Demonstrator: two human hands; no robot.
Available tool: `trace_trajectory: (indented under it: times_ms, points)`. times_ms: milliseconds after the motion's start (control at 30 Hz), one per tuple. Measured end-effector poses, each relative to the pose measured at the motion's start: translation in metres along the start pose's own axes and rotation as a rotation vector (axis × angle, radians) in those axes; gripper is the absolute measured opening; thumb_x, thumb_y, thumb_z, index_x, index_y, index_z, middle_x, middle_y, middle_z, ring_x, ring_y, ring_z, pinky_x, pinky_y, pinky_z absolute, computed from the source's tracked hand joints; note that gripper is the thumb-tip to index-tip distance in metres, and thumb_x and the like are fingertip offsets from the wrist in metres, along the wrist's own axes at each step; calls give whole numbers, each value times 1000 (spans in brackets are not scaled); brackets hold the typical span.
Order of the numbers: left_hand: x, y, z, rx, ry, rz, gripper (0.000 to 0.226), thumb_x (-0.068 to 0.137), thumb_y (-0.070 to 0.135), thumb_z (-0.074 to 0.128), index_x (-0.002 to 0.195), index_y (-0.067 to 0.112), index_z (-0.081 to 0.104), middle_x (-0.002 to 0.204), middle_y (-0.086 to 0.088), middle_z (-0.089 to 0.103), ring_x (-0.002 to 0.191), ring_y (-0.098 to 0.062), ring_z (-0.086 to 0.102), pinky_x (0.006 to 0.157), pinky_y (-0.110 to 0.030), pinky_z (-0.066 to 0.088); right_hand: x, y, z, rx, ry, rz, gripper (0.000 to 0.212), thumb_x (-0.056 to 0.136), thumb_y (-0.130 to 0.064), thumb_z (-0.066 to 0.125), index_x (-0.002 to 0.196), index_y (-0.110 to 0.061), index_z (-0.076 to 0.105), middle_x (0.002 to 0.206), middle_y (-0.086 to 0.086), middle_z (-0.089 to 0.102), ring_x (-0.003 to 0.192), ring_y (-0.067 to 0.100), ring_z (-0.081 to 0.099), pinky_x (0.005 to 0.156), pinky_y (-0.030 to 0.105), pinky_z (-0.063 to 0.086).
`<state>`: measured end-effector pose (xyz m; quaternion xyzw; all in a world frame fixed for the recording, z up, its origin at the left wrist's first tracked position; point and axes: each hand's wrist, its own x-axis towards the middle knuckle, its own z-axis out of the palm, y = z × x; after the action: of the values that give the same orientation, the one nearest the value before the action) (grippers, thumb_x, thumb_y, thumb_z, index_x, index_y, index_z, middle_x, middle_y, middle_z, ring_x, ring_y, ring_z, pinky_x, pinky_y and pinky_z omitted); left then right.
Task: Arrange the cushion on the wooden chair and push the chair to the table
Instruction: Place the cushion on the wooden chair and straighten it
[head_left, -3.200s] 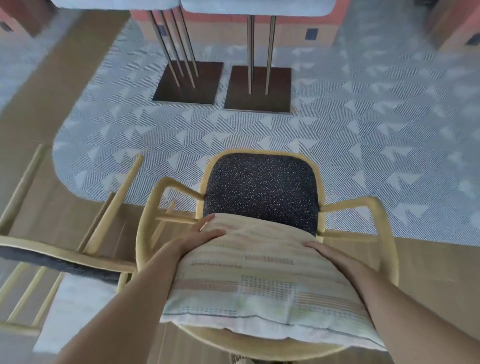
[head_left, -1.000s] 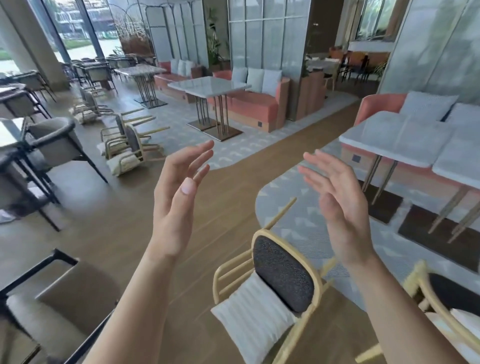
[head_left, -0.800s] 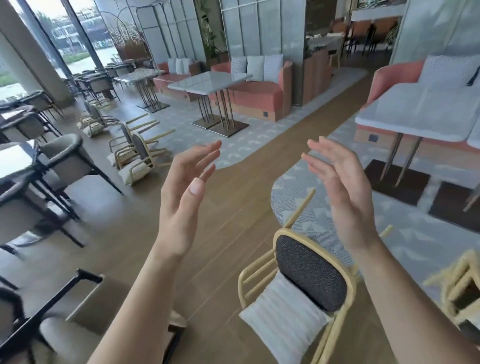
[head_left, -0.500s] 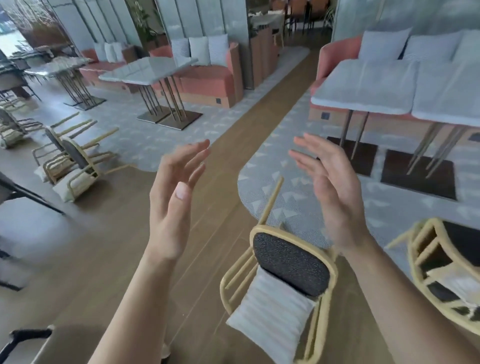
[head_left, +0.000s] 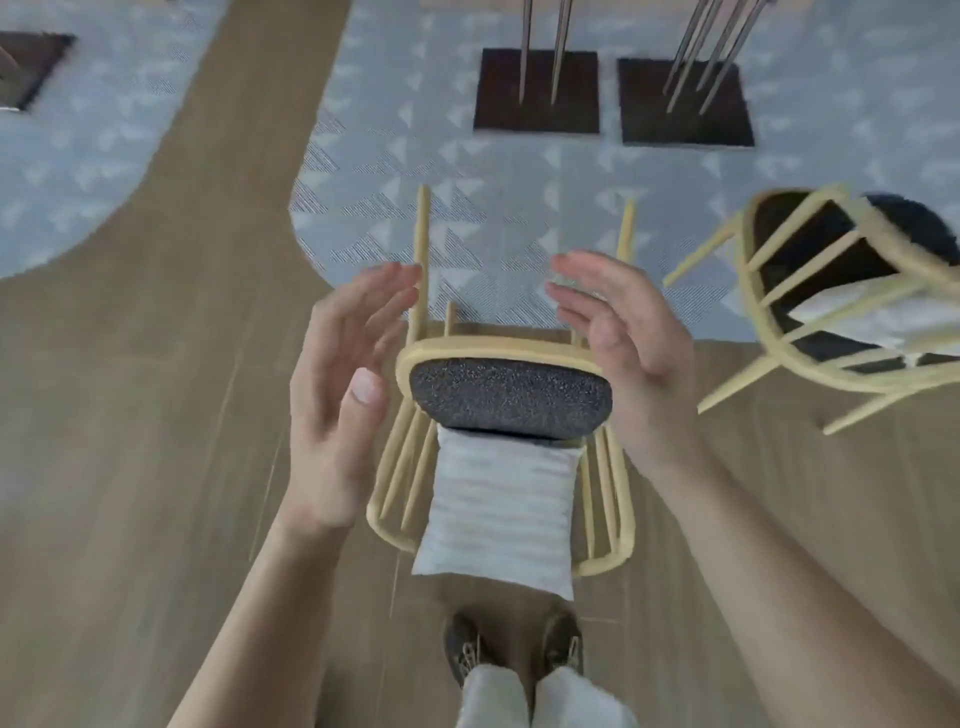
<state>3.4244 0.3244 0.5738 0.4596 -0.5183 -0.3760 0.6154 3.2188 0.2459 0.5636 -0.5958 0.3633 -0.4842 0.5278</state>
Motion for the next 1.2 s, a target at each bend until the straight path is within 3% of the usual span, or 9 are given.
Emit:
trace_trajectory:
  times_ms: [333,467,600,667,733,800,900,1000,1200]
  points:
    - [-119,-315,-17,94,-55,-269,72,97,73,56,145,21,48,153,-22,53,145,-35,53,119,-48,44,-119,354,-16,-143,105,312,68,90,-74,58,142,-31,56,143,-16,62,133,11,61,112,34,50]
    - [-168,-420,-14,163,-94,-260,66,103,63,53,143,10,50,147,11,61,142,-15,56,116,-35,47,-170,470,-33,-216,125,431,58,86,-69,64,137,-40,58,144,-19,61,137,-1,53,119,40,44]
    - [-205,-529,-23,223,-75,-381,86,92,77,59,153,17,46,162,-12,48,155,-35,39,124,-62,34,-204,569,-61,-402,126,499,88,75,-84,62,152,-47,41,161,-30,33,141,-22,29,123,29,30]
    - [-216,-575,-19,265,-74,-446,82,89,74,64,155,31,45,169,-8,39,162,-25,27,127,-48,32,-216,609,-74,-468,118,494,103,70,-91,62,158,-47,30,167,-32,19,149,-18,19,123,25,23]
    - [-227,-615,-14,367,-83,-449,78,84,67,68,154,44,43,175,4,24,164,-7,12,125,-31,31,-223,643,-83,-476,137,490,104,70,-85,70,158,-52,27,169,-31,15,155,-7,17,127,38,24]
    - [-234,-644,-9,498,-108,-464,92,74,76,71,157,53,38,178,14,10,165,-6,1,132,-47,19,-227,669,-90,-395,182,488,108,68,-74,82,158,-51,25,168,-27,23,154,-3,26,125,46,33]
    - [-239,-675,-17,680,-118,-434,106,67,89,69,160,58,29,177,17,2,165,-8,-2,134,-50,13,-228,691,-101,-317,221,487,114,69,-58,87,161,-44,22,157,-32,40,141,-9,43,108,24,47]
    - [-244,-692,-39,567,4,-543,115,57,93,77,156,68,22,172,26,18,157,10,18,126,-25,25,-224,694,-104,-242,253,521,109,65,-59,82,158,-52,25,140,-53,40,123,-25,49,85,6,52]
    - [-243,-696,-51,317,86,-705,121,52,79,92,154,65,29,148,38,51,138,3,56,117,-45,48,-216,678,-93,-147,215,521,82,85,-26,86,144,-63,40,130,-32,64,116,-4,67,79,11,57]
